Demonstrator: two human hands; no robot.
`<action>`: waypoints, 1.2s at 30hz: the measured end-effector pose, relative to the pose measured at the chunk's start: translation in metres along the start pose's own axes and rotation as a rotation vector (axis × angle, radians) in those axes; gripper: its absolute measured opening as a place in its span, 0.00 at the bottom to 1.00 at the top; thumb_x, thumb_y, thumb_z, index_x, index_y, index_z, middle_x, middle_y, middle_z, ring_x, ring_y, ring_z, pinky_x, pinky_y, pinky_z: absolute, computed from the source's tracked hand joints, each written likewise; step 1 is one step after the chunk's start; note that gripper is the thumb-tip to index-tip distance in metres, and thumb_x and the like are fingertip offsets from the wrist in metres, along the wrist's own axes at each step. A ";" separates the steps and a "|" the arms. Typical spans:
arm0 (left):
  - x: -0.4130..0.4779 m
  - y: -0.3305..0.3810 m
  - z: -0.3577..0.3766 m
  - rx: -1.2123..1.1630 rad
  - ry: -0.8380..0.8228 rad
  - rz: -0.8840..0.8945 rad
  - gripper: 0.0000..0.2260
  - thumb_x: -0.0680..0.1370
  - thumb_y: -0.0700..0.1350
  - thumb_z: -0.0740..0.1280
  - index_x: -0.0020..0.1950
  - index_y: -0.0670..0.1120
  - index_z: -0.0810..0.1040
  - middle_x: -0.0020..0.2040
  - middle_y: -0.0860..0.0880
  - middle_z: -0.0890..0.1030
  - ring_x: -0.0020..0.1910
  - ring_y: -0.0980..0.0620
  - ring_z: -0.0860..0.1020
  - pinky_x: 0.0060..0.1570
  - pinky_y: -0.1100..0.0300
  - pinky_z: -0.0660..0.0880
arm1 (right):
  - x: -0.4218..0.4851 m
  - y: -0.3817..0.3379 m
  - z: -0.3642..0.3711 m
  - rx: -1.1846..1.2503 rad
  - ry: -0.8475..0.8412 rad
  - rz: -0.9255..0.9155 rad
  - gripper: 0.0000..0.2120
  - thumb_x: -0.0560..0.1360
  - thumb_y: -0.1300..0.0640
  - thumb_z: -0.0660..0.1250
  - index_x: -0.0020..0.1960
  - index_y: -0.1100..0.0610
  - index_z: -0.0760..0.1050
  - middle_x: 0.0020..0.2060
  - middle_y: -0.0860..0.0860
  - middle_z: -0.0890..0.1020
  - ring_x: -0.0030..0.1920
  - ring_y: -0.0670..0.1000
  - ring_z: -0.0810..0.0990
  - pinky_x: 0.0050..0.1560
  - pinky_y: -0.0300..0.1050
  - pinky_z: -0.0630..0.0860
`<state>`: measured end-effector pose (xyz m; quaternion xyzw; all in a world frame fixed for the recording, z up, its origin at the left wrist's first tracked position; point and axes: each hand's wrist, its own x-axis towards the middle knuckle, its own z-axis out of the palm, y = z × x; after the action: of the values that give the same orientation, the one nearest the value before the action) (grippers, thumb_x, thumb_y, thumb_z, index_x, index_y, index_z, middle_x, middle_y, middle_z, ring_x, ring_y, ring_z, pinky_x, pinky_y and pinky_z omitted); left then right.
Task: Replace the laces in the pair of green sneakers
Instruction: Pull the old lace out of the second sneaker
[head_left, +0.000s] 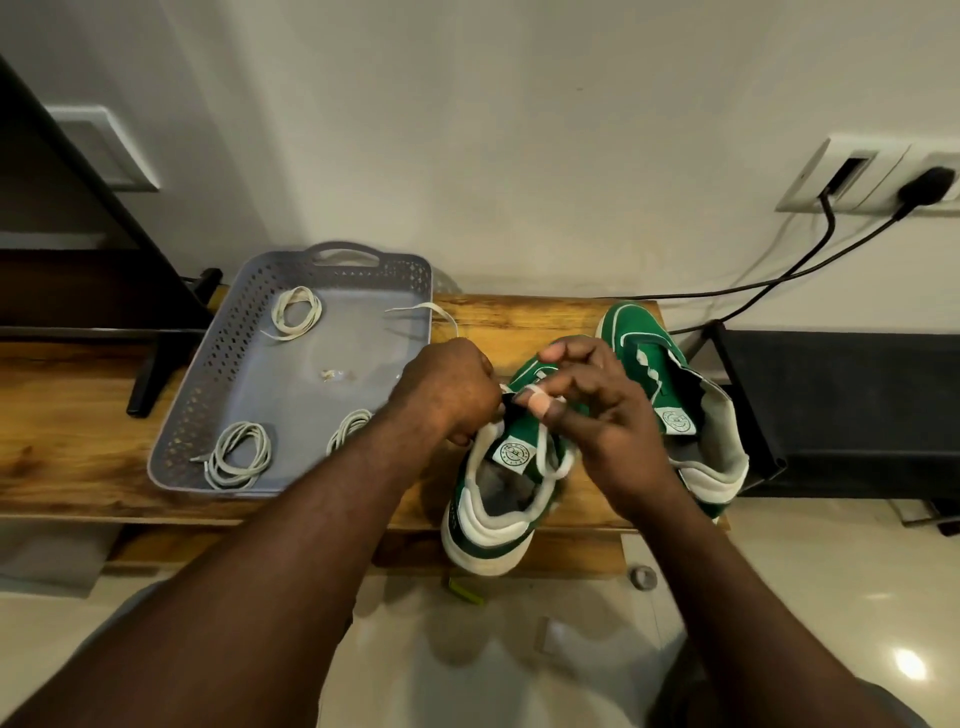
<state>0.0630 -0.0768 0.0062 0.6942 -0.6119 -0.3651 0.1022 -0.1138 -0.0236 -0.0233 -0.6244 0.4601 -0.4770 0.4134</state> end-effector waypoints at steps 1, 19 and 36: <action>0.001 -0.001 0.000 -0.003 -0.002 -0.006 0.01 0.76 0.44 0.77 0.45 0.48 0.87 0.41 0.45 0.86 0.38 0.46 0.87 0.40 0.48 0.86 | -0.001 -0.006 -0.006 0.156 -0.010 -0.032 0.04 0.74 0.58 0.73 0.46 0.59 0.85 0.60 0.52 0.79 0.69 0.54 0.74 0.65 0.52 0.75; -0.001 0.002 0.007 0.078 -0.007 0.053 0.06 0.78 0.42 0.75 0.50 0.52 0.87 0.46 0.49 0.85 0.42 0.47 0.86 0.42 0.50 0.86 | 0.001 0.014 0.017 -0.567 0.071 0.232 0.05 0.75 0.52 0.77 0.41 0.47 0.83 0.52 0.43 0.76 0.62 0.50 0.72 0.62 0.52 0.73; -0.018 0.019 -0.002 0.263 -0.139 0.178 0.21 0.81 0.43 0.67 0.71 0.62 0.77 0.68 0.48 0.79 0.42 0.50 0.84 0.36 0.58 0.84 | -0.015 -0.011 0.004 -0.799 0.139 0.119 0.25 0.75 0.45 0.74 0.69 0.47 0.71 0.57 0.47 0.77 0.57 0.50 0.75 0.50 0.46 0.75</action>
<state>0.0500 -0.0651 0.0261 0.6178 -0.7190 -0.3185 0.0001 -0.1097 -0.0064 -0.0171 -0.6745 0.6713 -0.2770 0.1330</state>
